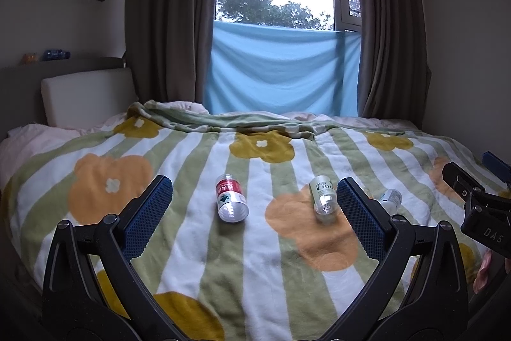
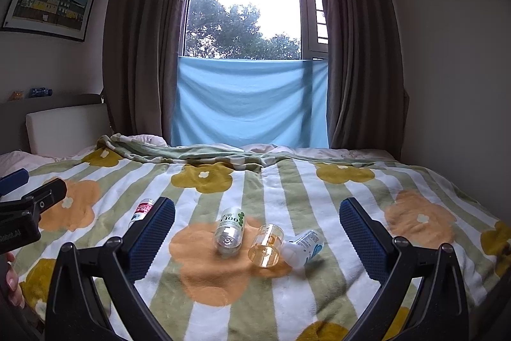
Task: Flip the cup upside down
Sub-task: 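Move the left tool toward the red-labelled water bottle lying on the bed, then close the left tool around the red-labelled bottle's body and lift it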
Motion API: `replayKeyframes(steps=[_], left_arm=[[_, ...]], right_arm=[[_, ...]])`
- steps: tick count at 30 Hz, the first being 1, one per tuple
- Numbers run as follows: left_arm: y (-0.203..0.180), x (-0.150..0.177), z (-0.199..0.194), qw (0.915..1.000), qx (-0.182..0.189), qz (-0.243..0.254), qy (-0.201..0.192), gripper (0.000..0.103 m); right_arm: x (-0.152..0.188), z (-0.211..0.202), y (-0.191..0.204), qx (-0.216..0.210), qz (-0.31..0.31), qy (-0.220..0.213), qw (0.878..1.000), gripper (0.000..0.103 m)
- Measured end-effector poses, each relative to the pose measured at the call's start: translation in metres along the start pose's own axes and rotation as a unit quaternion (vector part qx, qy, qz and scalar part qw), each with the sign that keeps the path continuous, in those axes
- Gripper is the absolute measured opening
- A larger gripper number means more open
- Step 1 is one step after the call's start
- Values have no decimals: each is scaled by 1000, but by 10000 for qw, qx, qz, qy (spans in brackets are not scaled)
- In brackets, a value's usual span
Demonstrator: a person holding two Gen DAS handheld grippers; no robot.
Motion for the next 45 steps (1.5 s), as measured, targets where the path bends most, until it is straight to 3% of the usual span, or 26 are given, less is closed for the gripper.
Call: replayKeyframes(steps=[8, 16, 20, 26, 34, 36, 39, 41, 45], left_arm=[[5, -3, 32, 9993, 25, -49, 379, 103], [20, 16, 148, 9904, -9, 133, 1373, 103], [25, 46, 218, 9780, 27, 188, 2076, 103], [52, 100, 305, 9497, -139, 46, 3129, 103], [66, 154, 357, 9129, -289, -239, 4065, 102], [67, 165, 360, 9054, -325, -255, 4225, 99], [68, 176, 361, 8951, -288, -361, 4434, 86], [67, 183, 360, 8891, -166, -471, 4551, 61], [66, 181, 358, 8894, -39, -536, 4540, 60]], right_arm=[[10, 15, 1, -142, 2, 99, 9998, 103], [38, 51, 11, -398, 8, 526, 9978, 103], [61, 72, 18, -535, -23, 853, 9949, 103], [90, 96, 30, -707, -116, 1205, 9901, 103], [113, 120, 46, -925, -151, 1408, 9856, 103], [116, 122, 51, -978, -160, 1411, 9850, 103], [121, 124, 57, -1047, -228, 1440, 9838, 103], [124, 125, 59, -1072, -250, 1474, 9829, 103], [126, 125, 61, -1111, -215, 1509, 9820, 103]])
Point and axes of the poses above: each gripper's, at about its wrist camera, not at the fingertips, and z roughly the way its jaws point, y to its left, x to its underside, the point moved 9 cm from there along z, roughly the way its jaws point, and after that the axes turned 6 degrees about -y, right-handed, at the moved point
